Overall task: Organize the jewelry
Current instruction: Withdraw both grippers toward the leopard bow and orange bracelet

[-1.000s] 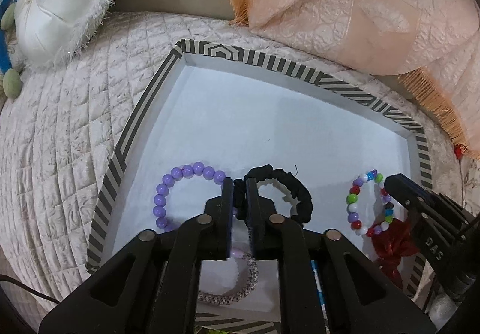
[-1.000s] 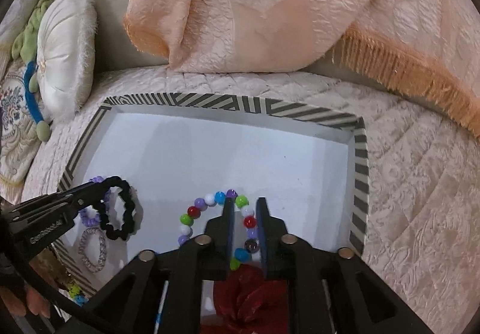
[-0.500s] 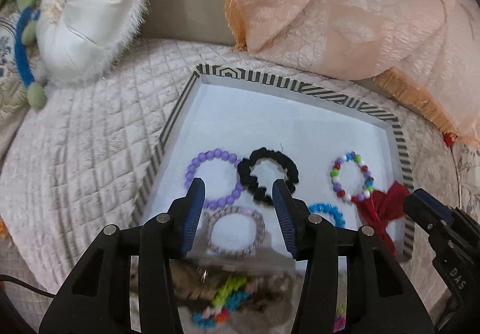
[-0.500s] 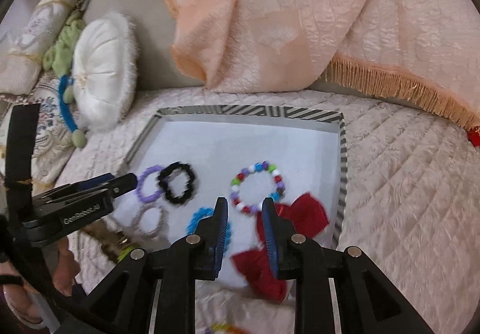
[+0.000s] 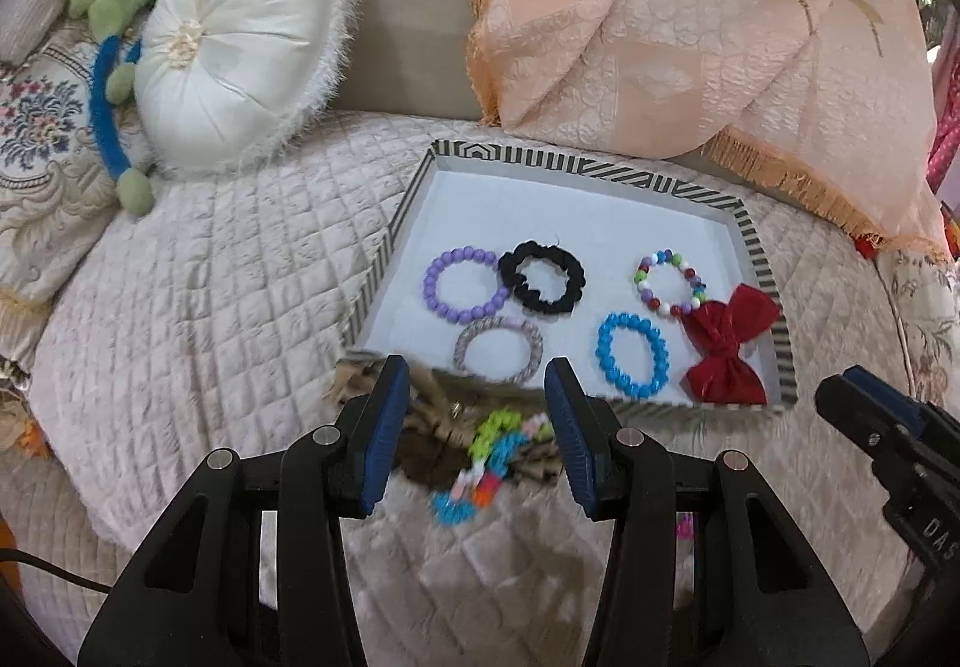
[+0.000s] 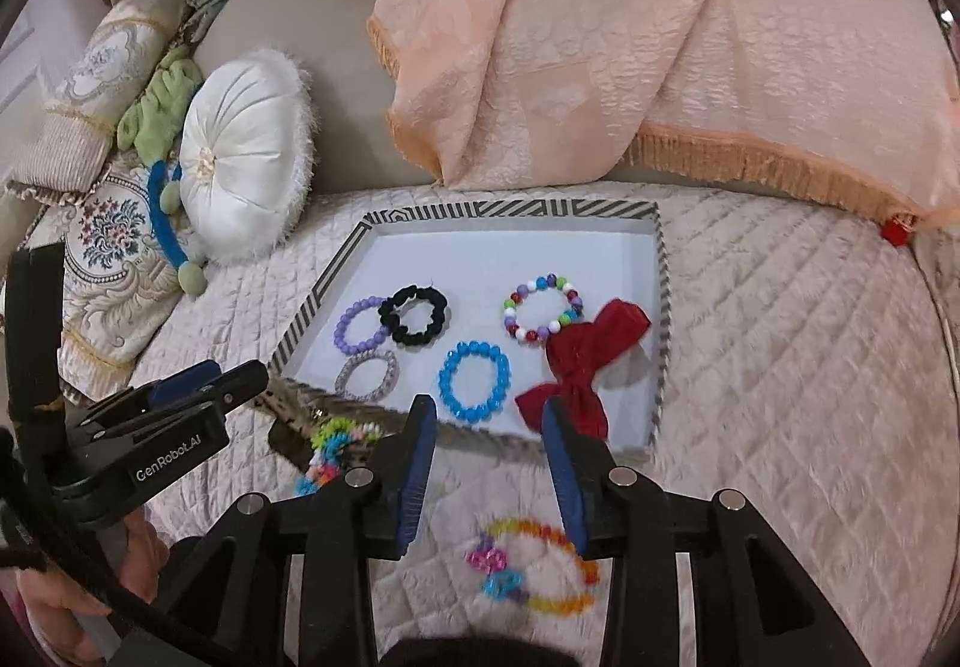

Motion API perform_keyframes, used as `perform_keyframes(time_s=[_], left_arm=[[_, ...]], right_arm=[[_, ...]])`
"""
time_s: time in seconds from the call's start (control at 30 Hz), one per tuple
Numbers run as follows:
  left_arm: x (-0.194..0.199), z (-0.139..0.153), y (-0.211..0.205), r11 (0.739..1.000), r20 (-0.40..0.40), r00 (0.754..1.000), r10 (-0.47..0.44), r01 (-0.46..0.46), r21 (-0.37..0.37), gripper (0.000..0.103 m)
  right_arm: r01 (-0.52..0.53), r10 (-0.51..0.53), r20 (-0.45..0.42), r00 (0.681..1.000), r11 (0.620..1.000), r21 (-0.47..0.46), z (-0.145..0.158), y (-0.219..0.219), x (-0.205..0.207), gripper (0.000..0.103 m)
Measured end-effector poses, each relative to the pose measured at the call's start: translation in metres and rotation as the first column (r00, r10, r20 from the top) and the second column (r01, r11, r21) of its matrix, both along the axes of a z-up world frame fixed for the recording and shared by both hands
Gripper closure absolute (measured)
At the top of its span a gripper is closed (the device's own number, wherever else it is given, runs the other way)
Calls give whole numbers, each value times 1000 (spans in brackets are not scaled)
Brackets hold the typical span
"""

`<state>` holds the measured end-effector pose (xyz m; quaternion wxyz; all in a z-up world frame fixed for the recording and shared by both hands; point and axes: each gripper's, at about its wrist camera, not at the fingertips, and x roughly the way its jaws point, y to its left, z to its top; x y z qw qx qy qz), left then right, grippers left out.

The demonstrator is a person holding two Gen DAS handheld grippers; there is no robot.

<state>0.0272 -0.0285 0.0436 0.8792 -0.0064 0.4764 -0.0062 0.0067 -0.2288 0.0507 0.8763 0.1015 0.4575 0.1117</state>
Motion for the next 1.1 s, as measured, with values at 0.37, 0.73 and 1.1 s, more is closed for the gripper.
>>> perform_keyframes(time_s=[0.37, 0.73, 1.1], left_arm=[[-52, 20, 0, 1000, 70, 997, -13, 12, 3, 57], [-77, 23, 0, 1000, 74, 997, -19, 20, -4, 57], [-86, 25, 4, 1000, 80, 997, -17, 17, 3, 57]], right_arm=[[0, 0, 24, 1000, 1000, -12, 16, 6, -57, 66], [-3, 4, 34, 999, 1000, -26, 21, 17, -79, 64], [-14, 15, 22, 1000, 999, -32, 21, 24, -87, 62]])
